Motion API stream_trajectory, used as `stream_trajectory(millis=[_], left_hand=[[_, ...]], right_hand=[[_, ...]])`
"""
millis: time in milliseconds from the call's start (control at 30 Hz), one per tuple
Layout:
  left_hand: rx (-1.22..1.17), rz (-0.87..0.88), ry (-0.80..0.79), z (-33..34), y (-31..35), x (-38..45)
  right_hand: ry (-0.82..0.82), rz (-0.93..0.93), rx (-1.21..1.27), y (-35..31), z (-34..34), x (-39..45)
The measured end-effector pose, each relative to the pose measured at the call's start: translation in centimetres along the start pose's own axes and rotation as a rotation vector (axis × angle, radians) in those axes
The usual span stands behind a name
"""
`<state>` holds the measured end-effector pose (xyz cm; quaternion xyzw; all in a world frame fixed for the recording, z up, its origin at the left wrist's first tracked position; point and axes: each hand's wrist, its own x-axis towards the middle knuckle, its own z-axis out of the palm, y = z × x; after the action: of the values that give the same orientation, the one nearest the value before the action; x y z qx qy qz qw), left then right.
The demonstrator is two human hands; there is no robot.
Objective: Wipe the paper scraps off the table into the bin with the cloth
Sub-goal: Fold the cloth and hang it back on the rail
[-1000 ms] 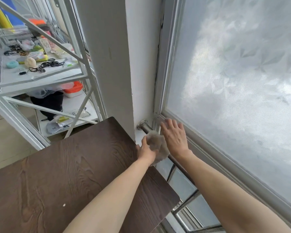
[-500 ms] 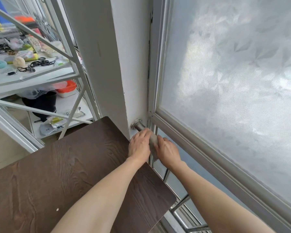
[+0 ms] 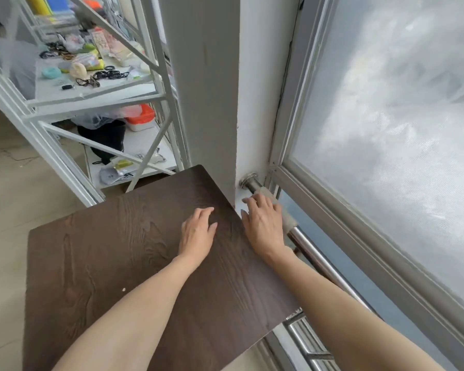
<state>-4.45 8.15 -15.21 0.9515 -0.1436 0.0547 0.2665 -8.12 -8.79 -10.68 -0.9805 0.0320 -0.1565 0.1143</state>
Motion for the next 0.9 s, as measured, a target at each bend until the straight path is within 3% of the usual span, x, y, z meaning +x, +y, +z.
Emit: stream_trajectory(millis=[200,367,567,900], left_hand=[[0.053,-0.36,0.097,-5.1,-12.2,-6.7],[0.099,-0.61,0.019,-7.4,-18.0,-12.8],[0.063,-0.619,-0.048,-6.2,-19.0,-15.4],[0.25,-0.444,-0.072,-5.8,-18.5,-14.3]], right_hand=[[-0.23,-0.094,0.103,-7.2,4.5,-1.9],[-0.408,-0.15,0.129,-11.8,8.2,-4.3],[-0.538,-0.205,0.141,-15.6,10.7,-6.2],[-0.578,-0.248,0.13,-18.3,11.8,-6.5]])
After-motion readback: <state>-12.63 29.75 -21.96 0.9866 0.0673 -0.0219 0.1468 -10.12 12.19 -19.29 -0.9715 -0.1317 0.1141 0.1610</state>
